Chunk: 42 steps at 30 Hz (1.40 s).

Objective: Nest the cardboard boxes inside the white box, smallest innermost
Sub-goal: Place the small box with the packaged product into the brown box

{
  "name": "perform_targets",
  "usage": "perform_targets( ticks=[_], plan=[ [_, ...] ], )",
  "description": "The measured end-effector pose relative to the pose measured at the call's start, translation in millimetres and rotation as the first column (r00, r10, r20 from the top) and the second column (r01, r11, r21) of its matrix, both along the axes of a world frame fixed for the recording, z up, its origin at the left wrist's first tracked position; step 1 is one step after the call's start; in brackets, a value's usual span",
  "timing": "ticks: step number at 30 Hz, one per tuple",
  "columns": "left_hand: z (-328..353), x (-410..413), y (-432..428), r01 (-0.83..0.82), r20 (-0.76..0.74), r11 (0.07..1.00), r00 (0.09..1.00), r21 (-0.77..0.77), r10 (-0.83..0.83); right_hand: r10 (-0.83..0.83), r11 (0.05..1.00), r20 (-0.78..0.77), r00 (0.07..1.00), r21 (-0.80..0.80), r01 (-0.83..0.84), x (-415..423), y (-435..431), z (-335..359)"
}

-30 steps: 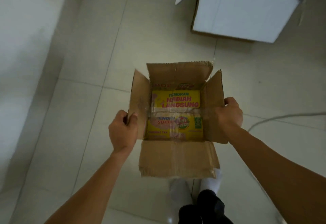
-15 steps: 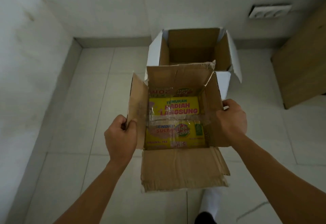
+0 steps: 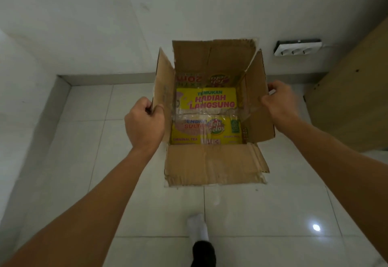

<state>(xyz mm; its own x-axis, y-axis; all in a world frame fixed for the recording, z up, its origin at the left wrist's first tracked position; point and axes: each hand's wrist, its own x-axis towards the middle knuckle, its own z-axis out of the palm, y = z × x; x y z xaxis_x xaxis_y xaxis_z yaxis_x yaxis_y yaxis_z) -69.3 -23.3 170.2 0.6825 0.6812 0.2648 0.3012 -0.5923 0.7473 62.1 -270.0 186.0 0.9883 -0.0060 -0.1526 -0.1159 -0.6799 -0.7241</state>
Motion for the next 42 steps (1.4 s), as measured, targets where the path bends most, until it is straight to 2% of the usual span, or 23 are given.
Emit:
perform_targets(
  ticks=[11, 18, 26, 31, 34, 36, 38, 40, 42],
  plan=[
    [-66, 123, 44, 0.016, -0.106, 0.998, 0.994, -0.06, -0.022, -0.036, 0.999, 0.009, 0.999, -0.004, 0.036, 116, 31, -60],
    [-114, 154, 50, -0.04, -0.232, 0.998, 0.972, -0.048, 0.028, -0.029, 0.998, -0.042, 0.999, -0.063, 0.026, 141, 45, -113],
    [-170, 159, 58, -0.015, -0.409, 1.0, 0.913, -0.019, 0.006, 0.01, 0.997, -0.126, 0.992, -0.069, -0.019, 164, 50, -172],
    [-193, 167, 62, -0.015, -0.487, 0.998, 0.873, 0.056, 0.04, 0.029, 0.997, -0.187, 0.982, -0.071, -0.043, 172, 53, -206],
    [-200, 167, 63, -0.01, -0.486, 0.98, 0.867, 0.199, 0.107, 0.045, 0.996, -0.237, 0.97, -0.063, -0.061, 173, 57, -219],
    [-201, 172, 59, 0.068, -0.469, 0.959, 0.88, 0.275, 0.072, 0.06, 0.989, -0.207, 0.977, -0.118, -0.086, 175, 56, -224],
    [-206, 174, 53, 0.178, -0.506, 0.941, 0.863, 0.287, -0.009, 0.141, 0.94, -0.145, 0.979, -0.29, -0.179, 176, 60, -229],
    [-214, 174, 42, 0.291, -0.537, 0.93, 0.833, 0.224, -0.131, 0.307, 0.853, -0.036, 0.951, -0.432, -0.292, 177, 67, -235],
    [-225, 178, 30, 0.397, -0.583, 0.908, 0.772, 0.134, -0.252, 0.472, 0.783, -0.028, 0.881, -0.447, -0.433, 176, 75, -241]
  ],
)
